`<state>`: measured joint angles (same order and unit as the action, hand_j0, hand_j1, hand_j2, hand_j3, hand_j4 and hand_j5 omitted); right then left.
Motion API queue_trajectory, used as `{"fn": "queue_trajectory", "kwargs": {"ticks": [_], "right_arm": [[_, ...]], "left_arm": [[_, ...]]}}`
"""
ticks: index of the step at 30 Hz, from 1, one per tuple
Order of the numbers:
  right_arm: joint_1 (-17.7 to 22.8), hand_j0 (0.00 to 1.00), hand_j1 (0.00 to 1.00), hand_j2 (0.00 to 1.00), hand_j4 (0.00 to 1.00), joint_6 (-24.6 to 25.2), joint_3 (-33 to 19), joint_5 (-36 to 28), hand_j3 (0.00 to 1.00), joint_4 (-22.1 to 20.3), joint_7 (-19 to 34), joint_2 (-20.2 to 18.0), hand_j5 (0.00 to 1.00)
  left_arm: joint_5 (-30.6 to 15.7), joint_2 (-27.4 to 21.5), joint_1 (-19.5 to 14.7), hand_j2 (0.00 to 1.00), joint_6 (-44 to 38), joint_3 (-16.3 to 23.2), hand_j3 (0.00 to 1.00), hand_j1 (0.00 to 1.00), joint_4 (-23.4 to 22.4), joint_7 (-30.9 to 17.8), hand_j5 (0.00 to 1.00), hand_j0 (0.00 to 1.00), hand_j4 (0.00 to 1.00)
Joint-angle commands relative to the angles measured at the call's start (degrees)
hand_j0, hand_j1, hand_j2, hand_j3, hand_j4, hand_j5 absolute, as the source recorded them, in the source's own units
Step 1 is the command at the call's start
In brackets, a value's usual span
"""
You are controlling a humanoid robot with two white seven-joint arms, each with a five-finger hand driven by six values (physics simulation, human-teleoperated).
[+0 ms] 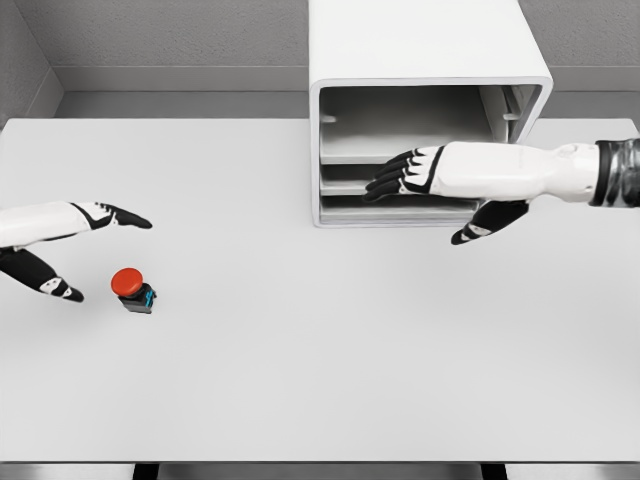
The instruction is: Slide open multi-storey tabletop storage cabinets and put open load switch and slide close multi-storey tabletop storage cabinets
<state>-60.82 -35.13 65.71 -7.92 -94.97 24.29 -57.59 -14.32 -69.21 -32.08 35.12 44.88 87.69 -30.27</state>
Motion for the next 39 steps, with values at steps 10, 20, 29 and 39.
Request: {"fn": "queue_trajectory", "kwargs": {"ticks": [10, 20, 29, 39], "right_arm": [[0.26, 1.00, 1.00, 1.00, 1.00, 0.13, -2.95, -1.23, 1.00, 6.90, 0.41, 4.68, 1.00], [1.67, 1.00, 1.00, 1.00, 1.00, 0.13, -2.95, -1.31, 1.00, 14.20, 1.55, 7.67, 1.00], [2.81, 1.00, 1.00, 1.00, 1.00, 0.13, -2.87, -0.96, 1.00, 15.17, 2.26, 9.51, 1.00], [2.73, 1.00, 1.00, 1.00, 1.00, 0.13, -3.13, -0.96, 1.00, 15.87, 2.17, 9.95, 1.00]], "left_arm": [[3.51, 1.88, 0.26, 1.00, -0.12, -0.05, 1.00, 1.00, 2.13, 0.13, 1.00, 1.00, 1.00], [7.91, 3.64, 0.35, 1.00, -0.12, 0.30, 1.00, 1.00, 2.05, 0.13, 1.00, 1.00, 1.00], [8.96, 3.55, 1.49, 1.00, -0.12, 0.39, 1.00, 1.00, 2.05, 0.13, 1.00, 1.00, 1.00], [10.89, 4.70, 1.58, 1.00, -0.12, 0.39, 1.00, 1.00, 1.96, 0.04, 1.00, 1.00, 1.00]]}}
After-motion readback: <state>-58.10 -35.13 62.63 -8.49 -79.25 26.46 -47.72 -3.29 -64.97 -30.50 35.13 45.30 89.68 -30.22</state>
